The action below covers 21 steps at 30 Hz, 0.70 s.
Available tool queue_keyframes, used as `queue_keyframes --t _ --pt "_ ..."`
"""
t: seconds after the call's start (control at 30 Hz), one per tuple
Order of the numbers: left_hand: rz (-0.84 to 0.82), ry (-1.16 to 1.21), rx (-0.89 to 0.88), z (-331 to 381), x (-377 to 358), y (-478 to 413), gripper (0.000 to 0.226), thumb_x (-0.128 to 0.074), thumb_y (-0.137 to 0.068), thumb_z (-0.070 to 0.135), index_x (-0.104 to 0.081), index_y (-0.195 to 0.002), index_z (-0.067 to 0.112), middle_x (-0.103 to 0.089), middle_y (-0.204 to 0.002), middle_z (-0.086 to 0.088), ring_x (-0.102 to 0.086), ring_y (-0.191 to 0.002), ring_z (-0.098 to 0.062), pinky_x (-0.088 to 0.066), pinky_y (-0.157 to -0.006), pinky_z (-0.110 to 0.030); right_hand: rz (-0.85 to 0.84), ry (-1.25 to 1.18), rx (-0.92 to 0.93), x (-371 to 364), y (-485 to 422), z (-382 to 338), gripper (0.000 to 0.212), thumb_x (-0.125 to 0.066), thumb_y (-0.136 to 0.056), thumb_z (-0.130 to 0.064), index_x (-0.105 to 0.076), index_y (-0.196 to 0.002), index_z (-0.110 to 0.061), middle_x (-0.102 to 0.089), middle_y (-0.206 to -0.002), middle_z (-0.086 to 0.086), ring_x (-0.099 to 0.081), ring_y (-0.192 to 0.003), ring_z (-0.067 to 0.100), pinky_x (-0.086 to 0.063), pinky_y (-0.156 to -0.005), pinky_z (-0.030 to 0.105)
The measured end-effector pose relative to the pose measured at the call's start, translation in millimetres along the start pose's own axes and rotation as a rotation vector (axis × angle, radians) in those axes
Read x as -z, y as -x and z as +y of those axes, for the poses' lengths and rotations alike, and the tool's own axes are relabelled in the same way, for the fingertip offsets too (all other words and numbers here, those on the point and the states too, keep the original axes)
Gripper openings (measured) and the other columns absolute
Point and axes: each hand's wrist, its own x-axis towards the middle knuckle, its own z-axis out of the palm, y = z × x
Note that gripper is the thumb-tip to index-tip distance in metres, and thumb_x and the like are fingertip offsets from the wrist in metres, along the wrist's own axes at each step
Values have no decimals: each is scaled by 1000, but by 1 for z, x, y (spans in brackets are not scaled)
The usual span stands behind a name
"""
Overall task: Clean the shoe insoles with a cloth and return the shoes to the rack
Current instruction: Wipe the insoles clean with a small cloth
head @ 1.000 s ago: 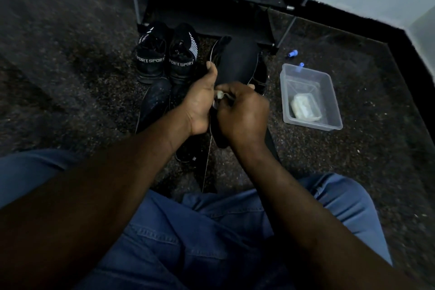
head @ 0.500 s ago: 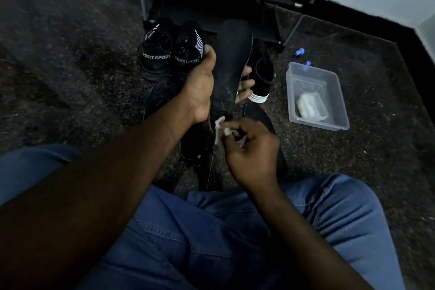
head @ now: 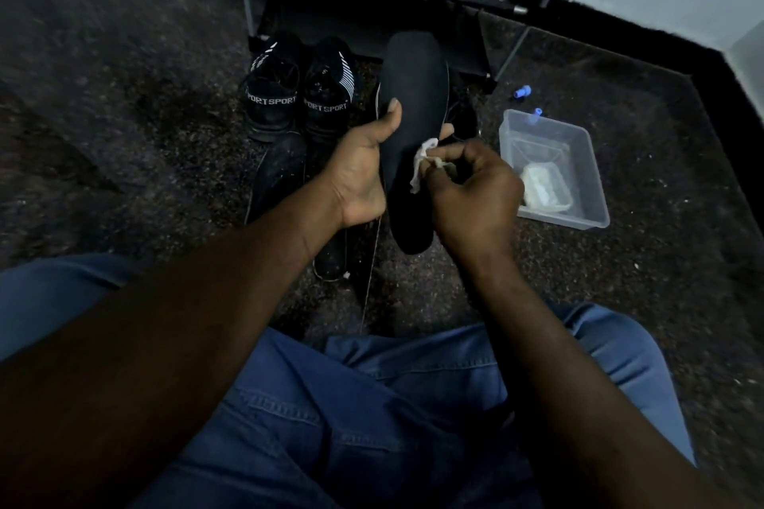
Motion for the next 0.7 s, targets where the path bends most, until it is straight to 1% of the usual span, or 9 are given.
queue_keyframes --t 0.1,0.17,0.23,0.3,0.37,0.47,0.57,0.63,0.7 --pt "25 50 -34 -3 -3 -1 59 -36 -109 53 -62 -138 9 -63 -143 -11 -61 -131 -27 -49 -110 -41 5 122 84 -6 -10 1 10 -73 -85 -16 -75 -92 -23 -76 -89 -7 -71 -84 11 -59 -80 39" --pt "38 64 -53 -4 -3 -2 61 -33 -109 53 -56 -145 10 -59 -147 -13 -57 -135 -29 -48 -111 -41 17 197 78 -8 -16 4 22 -71 -85 -15 -76 -105 -24 -78 -98 -5 -73 -90 15 -59 -84 38" --pt "46 69 -56 -3 -3 -3 66 -31 -109 56 -50 -151 9 -56 -150 -14 -57 -135 -28 -47 -112 -40 26 231 69 -9 -19 6 28 -68 -86 -15 -78 -111 -22 -79 -106 -2 -73 -96 19 -59 -87 38" --pt "47 72 -44 -3 -1 -4 69 -28 -108 59 -51 -150 9 -57 -149 -15 -60 -131 -25 -47 -112 -39 22 251 91 -12 -18 6 26 -66 -87 -17 -80 -109 -20 -79 -105 4 -73 -94 24 -59 -86 38" --pt "51 63 -33 -5 1 -6 70 -27 -107 61 -54 -147 10 -59 -147 -14 -62 -128 -24 -44 -114 -39 22 256 118 -15 -14 5 24 -67 -87 -20 -81 -107 -19 -79 -101 6 -73 -92 25 -57 -83 35" --pt "55 39 -14 -10 3 -7 79 -27 -105 66 -53 -147 6 -57 -149 -13 -56 -137 -25 -39 -119 -40 18 232 124 -21 -4 0 19 -72 -85 -20 -82 -101 -20 -79 -97 4 -73 -89 23 -57 -79 32" --pt "50 4 1 -12 5 -7 88 -26 -102 70 -48 -150 0 -52 -153 -18 -49 -142 -29 -42 -117 -38 -52 219 254 -26 7 -6 22 -66 -82 -20 -81 -98 -18 -76 -93 6 -71 -85 27 -57 -75 38" --pt "43 1 3 -13 5 -7 87 -25 -103 70 -46 -151 0 -51 -153 -18 -49 -143 -29 -43 -116 -37 -81 334 364 -25 8 -2 25 -60 -83 -25 -79 -96 -16 -72 -90 8 -67 -82 31 -55 -71 42" --pt "54 -4 16 -17 1 -6 84 -24 -103 69 -51 -148 3 -57 -148 -15 -55 -137 -28 -47 -112 -36 -64 465 402 -19 3 6 22 -61 -83 -27 -74 -91 -12 -68 -86 12 -62 -79 35 -51 -67 44"
